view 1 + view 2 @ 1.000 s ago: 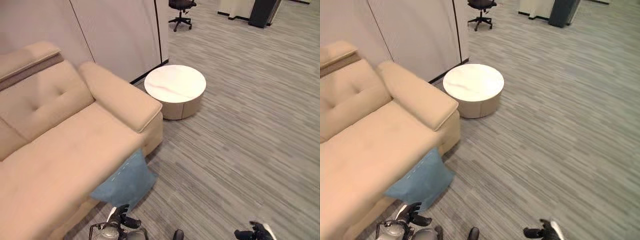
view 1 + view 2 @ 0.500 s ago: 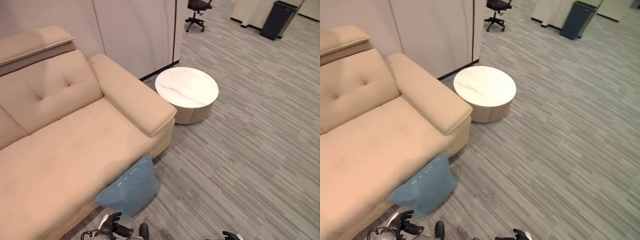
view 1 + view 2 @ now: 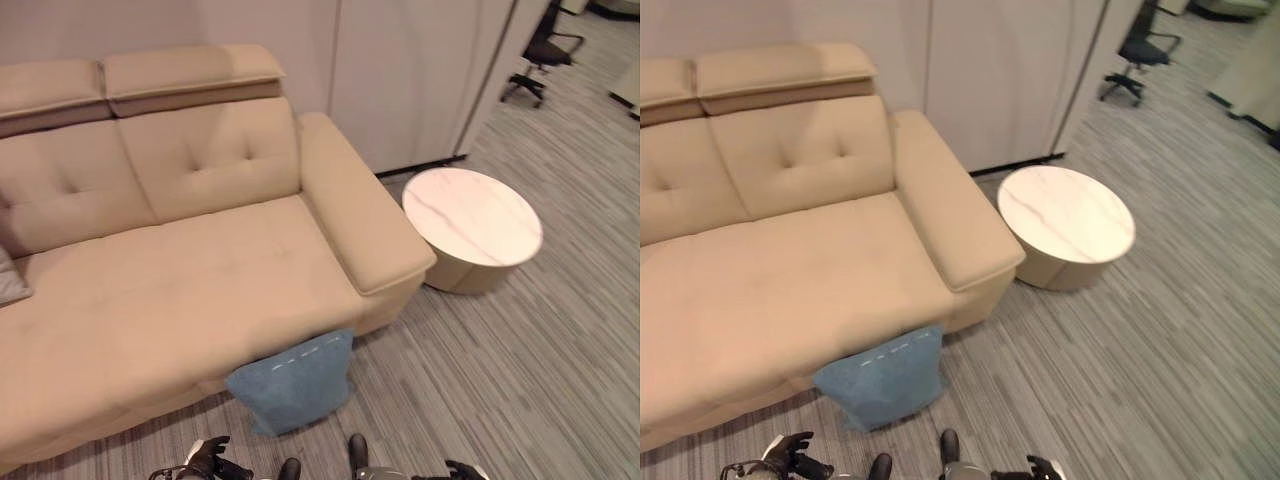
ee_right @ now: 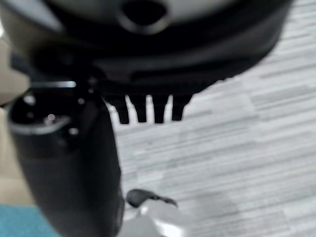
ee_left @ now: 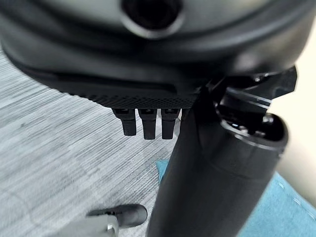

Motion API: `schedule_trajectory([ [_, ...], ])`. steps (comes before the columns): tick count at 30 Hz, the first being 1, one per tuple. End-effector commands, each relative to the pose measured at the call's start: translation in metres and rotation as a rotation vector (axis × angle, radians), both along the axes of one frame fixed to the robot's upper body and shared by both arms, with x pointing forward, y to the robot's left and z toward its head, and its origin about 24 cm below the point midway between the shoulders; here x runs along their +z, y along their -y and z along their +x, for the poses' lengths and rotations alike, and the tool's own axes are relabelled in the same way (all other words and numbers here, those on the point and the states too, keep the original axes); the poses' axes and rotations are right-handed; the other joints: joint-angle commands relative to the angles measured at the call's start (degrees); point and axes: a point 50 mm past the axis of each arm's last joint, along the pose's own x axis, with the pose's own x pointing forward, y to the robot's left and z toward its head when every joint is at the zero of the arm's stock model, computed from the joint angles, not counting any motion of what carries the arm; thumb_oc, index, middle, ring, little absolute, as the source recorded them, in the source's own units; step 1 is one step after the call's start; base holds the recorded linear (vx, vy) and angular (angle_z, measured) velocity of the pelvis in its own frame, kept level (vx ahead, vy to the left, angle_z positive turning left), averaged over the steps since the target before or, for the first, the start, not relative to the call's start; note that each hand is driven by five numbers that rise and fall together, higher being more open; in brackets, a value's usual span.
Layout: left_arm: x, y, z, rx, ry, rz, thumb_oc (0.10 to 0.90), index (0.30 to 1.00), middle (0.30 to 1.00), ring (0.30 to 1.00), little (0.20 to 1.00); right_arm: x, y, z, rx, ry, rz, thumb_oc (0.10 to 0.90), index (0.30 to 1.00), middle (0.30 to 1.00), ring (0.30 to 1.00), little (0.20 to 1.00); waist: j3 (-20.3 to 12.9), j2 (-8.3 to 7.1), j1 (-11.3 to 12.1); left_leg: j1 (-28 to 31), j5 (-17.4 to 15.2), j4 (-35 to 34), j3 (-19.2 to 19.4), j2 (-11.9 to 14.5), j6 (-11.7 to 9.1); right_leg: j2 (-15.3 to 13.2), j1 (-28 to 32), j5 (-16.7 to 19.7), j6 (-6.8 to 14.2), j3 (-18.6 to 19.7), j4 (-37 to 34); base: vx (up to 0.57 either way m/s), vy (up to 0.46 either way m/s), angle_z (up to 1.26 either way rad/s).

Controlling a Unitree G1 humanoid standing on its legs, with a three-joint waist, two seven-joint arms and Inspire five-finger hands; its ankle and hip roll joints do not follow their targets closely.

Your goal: Pick up all the scattered cushions and arrange them neatly on the sofa.

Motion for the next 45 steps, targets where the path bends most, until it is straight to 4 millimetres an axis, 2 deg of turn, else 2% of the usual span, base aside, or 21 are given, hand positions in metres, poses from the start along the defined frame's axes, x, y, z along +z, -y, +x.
schedule_trajectory([
  [1, 0.01, -0.002, 0.029, -0.01, 0.104, 0.0, 0.8, 0.9, 0.9, 0.9, 0.9, 0.013, 0.028, 0.016, -0.035, 0.084, -0.077, 0.8, 0.9, 0.9, 0.9, 0.9, 0.0, -2.43, 0.1, -2.9, -3.9, 3.6, 3.3, -1.6, -1.9, -1.7, 0.3, -4.5, 4.6, -1.7, 3.0, -0.05, -0.163, 0.41],
  [2, 0.011, 0.002, 0.035, -0.023, 0.115, -0.004, 0.8, 0.9, 0.9, 0.9, 0.9, 0.018, 0.032, 0.025, -0.044, 0.123, -0.089, 0.8, 0.9, 0.9, 0.9, 0.9, 1.1, -2.35, 0.0, -6.0, -2.5, 4.7, 3.2, -0.7, -3.3, -1.8, 0.9, -5.2, 3.7, -4.9, 2.5, -0.05, -0.163, 0.53],
  [3, 0.011, 0.002, 0.035, -0.023, 0.115, -0.004, 0.8, 0.9, 0.9, 0.9, 0.9, 0.018, 0.032, 0.025, -0.044, 0.123, -0.089, 0.8, 0.9, 0.9, 0.9, 0.9, 1.0, -2.33, -0.2, -6.1, -2.6, 4.8, 3.1, -0.7, -3.3, -1.9, 0.8, -5.3, 3.7, -5.1, 2.5, -0.06, -0.202, 0.95],
  [5, 0.012, 0.004, 0.039, -0.024, 0.127, -0.004, 0.8, 0.9, 0.9, 0.9, 0.9, 0.02, 0.035, 0.028, -0.047, 0.14, -0.098, 0.8, 0.9, 0.9, 0.9, 0.9, 1.6, -2.35, -0.8, -8.6, -2.3, 5.9, 6.1, 0.2, -3.5, -2.5, 1.0, -5.8, 3.3, -7.5, 2.3, -0.05, -0.087, 1.19],
  [7, 0.013, 0.006, 0.044, -0.025, 0.145, -0.01, 0.8, 0.9, 0.9, 0.9, 0.9, 0.022, 0.039, 0.029, -0.053, 0.145, -0.107, 0.8, 0.9, 0.9, 0.9, 0.9, 2.1, -2.2, -1.3, -10.0, -2.1, 6.9, 11.8, 2.1, -3.5, -3.0, 1.2, -6.0, 3.0, -10.1, 1.8, -0.04, -0.091, 1.05],
  [8, 0.016, 0.008, 0.049, -0.037, 0.167, -0.011, 0.8, 0.9, 0.9, 0.9, 0.9, 0.023, 0.042, 0.029, -0.069, 0.152, -0.112, 0.8, 0.9, 0.9, 0.9, 0.9, 2.2, -2.07, -2.2, -10.8, -1.2, 6.3, 18.0, 4.7, -3.7, -3.3, 1.5, -6.0, 2.9, -13.0, 0.5, 0.01, -0.086, 0.98],
  [11, 0.017, 0.006, 0.049, -0.043, 0.169, -0.006, 0.8, 0.9, 0.9, 0.9, 0.9, 0.023, 0.041, 0.028, -0.069, 0.151, -0.112, 0.8, 0.9, 0.9, 0.9, 0.9, 2.0, -2.11, -2.3, -10.6, -0.8, 5.5, 18.7, 5.3, -3.8, -3.1, 1.7, -5.9, 2.8, -13.8, 0.2, 0.04, -0.041, 0.77],
  [15, 0.023, -0.002, 0.058, -0.01, 0.212, 0.002, 0.8, 0.9, 0.9, 0.9, 0.9, 0.024, 0.036, 0.039, -0.048, 0.179, -0.109, 0.8, 0.9, 0.9, 0.9, 0.9, 3.2, -2.81, -1.6, -11.8, -0.7, 5.2, 18.4, 5.6, -3.7, -2.8, 0.2, -5.9, 2.8, -13.8, 0.5, 0.0, -0.013, 0.12],
  [18, 0.036, -0.007, 0.079, 0.023, 0.309, 0.012, 0.8, 0.9, 0.9, 0.9, 0.9, 0.033, 0.034, 0.062, -0.041, 0.261, -0.117, 0.8, 0.9, 0.9, 0.9, 0.9, 5.1, -3.21, -1.1, -15.8, -0.4, 6.3, 18.1, 5.4, -3.6, -3.1, -4.0, -5.7, 2.6, -13.4, 2.2, -0.1, 0.027, -0.07],
  [20, 0.062, -0.013, 0.115, 0.071, 0.494, 0.01, 0.8, 0.9, 0.9, 0.9, 0.9, 0.056, 0.034, 0.104, -0.055, 0.432, -0.118, 0.8, 0.9, 0.9, 0.9, 0.9, 7.4, -2.8, -0.7, -21.1, -1.3, 7.7, 17.9, 5.0, -3.8, -3.7, -10.8, -6.4, 2.5, -12.7, 5.6, -0.12, 0.084, 0.05],
  [21, 0.07, -0.014, 0.124, 0.078, 0.54, 0.008, 0.8, 0.9, 0.9, 0.9, 0.9, 0.064, 0.034, 0.114, -0.058, 0.48, -0.118, 0.8, 0.9, 0.9, 0.9, 0.9, 7.8, -2.75, -0.6, -22.3, -1.2, 8.1, 18.0, 4.8, -3.9, -3.9, -12.3, -6.2, 2.5, -12.5, 6.2, -0.17, 0.11, 0.02],
  [22, 0.103, -0.017, 0.156, 0.113, 0.719, -0.006, 0.8, 0.9, 0.9, 0.9, 0.9, 0.098, 0.034, 0.156, -0.053, 0.665, -0.137, 0.8, 0.9, 0.9, 0.9, 0.9, 9.3, -2.6, -0.7, -27.2, -0.5, 9.0, 18.3, 4.7, -4.0, -4.8, -18.2, -5.6, 2.6, -11.8, 8.3, -0.21, 0.094, -0.01],
  [24, 0.126, -0.015, 0.176, 0.129, 0.829, -0.026, 0.8, 0.9, 0.9, 0.9, 0.9, 0.121, 0.031, 0.18, -0.053, 0.774, -0.142, 0.8, 0.9, 0.9, 0.9, 0.9, 10.1, -2.38, -0.8, -30.6, -0.2, 9.7, 18.4, 4.5, -4.0, -5.3, -21.8, -5.3, 2.7, -11.3, 9.3, -0.15, 0.07, -0.04],
  [25, 0.126, -0.015, 0.177, 0.129, 0.83, -0.026, 0.8, 0.9, 0.9, 0.9, 0.9, 0.121, 0.031, 0.18, -0.053, 0.774, -0.142, 0.8, 0.9, 0.9, 0.9, 0.9, 10.0, -2.39, -0.8, -30.8, -0.2, 9.8, 18.4, 4.5, -4.0, -5.3, -22.0, -5.3, 2.7, -11.2, 9.4, -0.11, 0.055, -0.04],
  [26, 0.152, -0.014, 0.196, 0.147, 0.941, -0.048, 0.8, 0.9, 0.9, 0.9, 0.9, 0.147, 0.03, 0.202, -0.061, 0.887, -0.146, 0.8, 0.9, 0.9, 0.9, 0.9, 10.7, -1.87, -1.0, -34.4, 0.1, 10.4, 18.5, 4.3, -4.1, -5.8, -26.0, -5.0, 2.8, -10.8, 10.4, -0.09, 0.039, -0.07],
  [29, 0.188, -0.009, 0.219, 0.163, 1.091, -0.087, 0.8, 0.9, 0.9, 0.9, 0.9, 0.19, 0.029, 0.23, -0.074, 1.061, -0.153, 0.8, 0.9, 0.9, 0.9, 0.9, 10.8, -1.17, -1.3, -39.5, 0.7, 10.6, 18.3, 3.8, -4.4, -6.4, -31.3, -4.5, 3.1, -10.3, 11.2, -0.09, 0.025, -0.03],
  [32, 0.237, -0.002, 0.244, 0.131, 1.262, -0.093, 0.8, 0.9, 0.9, 0.9, 0.9, 0.253, 0.021, 0.261, -0.05, 1.294, -0.163, 0.8, 0.9, 0.9, 0.9, 0.9, 11.4, -0.07, -1.7, -45.8, 1.9, 10.0, 17.7, 3.6, -4.6, -7.0, -38.7, -4.1, 3.8, -9.3, 12.4, -0.02, 0.008, 0.01],
  [34, 0.255, 0.004, 0.251, 0.12, 1.326, -0.107, 0.8, 0.9, 0.9, 0.9, 0.9, 0.284, 0.017, 0.27, -0.034, 1.402, -0.165, 0.8, 0.9, 0.9, 0.9, 0.9, 11.5, 0.49, -1.7, -49.0, 2.0, 10.4, 17.4, 3.1, -4.5, -7.2, -42.3, -4.4, 3.9, -8.7, 13.9, 0.0, 0.0, 0.0],
  [38, 0.273, 0.011, 0.258, 0.106, 1.38, -0.105, 0.8, 0.9, 0.9, 0.9, 0.9, 0.317, 0.004, 0.279, 0.008, 1.515, -0.16, 0.8, 0.9, 0.9, 0.9, 0.9, 12.1, 0.85, -2.0, -53.2, 2.1, 11.4, 17.0, 3.1, -4.5, -7.5, -47.2, -4.6, 4.1, -8.1, 15.9, 0.0, 0.0, 0.0],
  [44, 0.298, 0.028, 0.269, 0.067, 1.45, -0.126, 0.8, 0.9, 0.9, 0.9, 0.9, 0.343, -0.018, 0.289, 0.075, 1.589, -0.149, 0.8, 0.9, 0.9, 0.9, 0.9, 13.0, 0.94, -2.6, -58.2, 2.4, 12.5, 16.6, 3.3, -4.5, -7.8, -52.7, -4.6, 4.3, -7.6, 18.2, -0.02, -0.025, 0.03],
  [45, 0.305, 0.036, 0.272, 0.057, 1.47, -0.139, 0.8, 0.9, 0.9, 0.9, 0.9, 0.347, -0.027, 0.292, 0.095, 1.601, -0.136, 0.8, 0.9, 0.9, 0.9, 0.9, 13.2, 0.96, -2.7, -59.5, 2.6, 12.8, 16.4, 3.3, -4.5, -7.8, -54.1, -4.6, 4.4, -7.4, 18.6, -0.02, -0.02, 0.14],
])
